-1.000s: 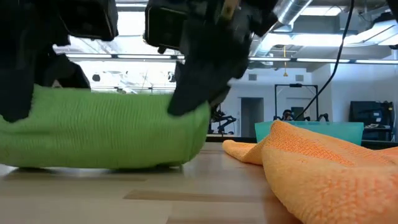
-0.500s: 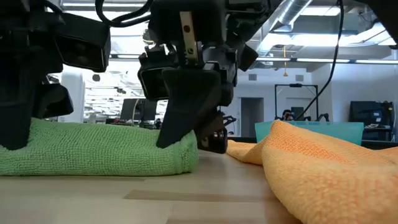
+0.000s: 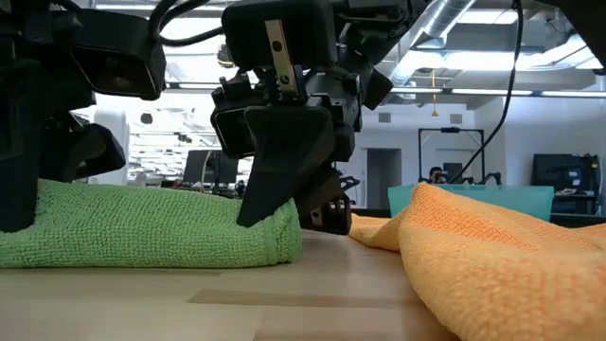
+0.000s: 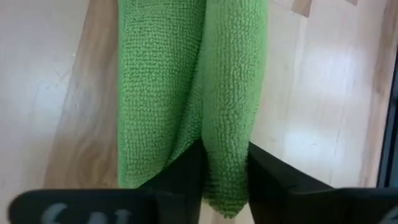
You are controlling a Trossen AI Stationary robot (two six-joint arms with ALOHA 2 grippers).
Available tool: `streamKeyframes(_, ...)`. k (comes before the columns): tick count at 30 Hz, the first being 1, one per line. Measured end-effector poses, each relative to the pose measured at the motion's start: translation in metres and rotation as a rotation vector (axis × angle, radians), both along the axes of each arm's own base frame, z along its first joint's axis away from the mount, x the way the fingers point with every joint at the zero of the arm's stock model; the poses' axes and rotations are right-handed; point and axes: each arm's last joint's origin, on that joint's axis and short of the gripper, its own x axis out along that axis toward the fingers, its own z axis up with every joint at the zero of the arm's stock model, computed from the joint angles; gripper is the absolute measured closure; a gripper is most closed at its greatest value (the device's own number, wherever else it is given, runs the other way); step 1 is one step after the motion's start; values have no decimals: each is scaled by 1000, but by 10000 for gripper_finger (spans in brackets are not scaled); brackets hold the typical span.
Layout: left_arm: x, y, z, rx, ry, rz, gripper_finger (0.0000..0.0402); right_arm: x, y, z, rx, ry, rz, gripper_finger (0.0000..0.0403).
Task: Roll microfiber towels into tight, uniform cylinder then place into a basket
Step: Roll the green microfiber towel
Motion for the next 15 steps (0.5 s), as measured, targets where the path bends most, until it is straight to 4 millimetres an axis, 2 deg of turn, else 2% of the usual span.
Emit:
streamKeyframes(6,0,0,0,21,-13,-61,268,0,0,0,-9,-1,-5,358)
streamKeyframes(15,-14,2,18,104,-42,-88,278,1,-1,0,-12,2,-18,358)
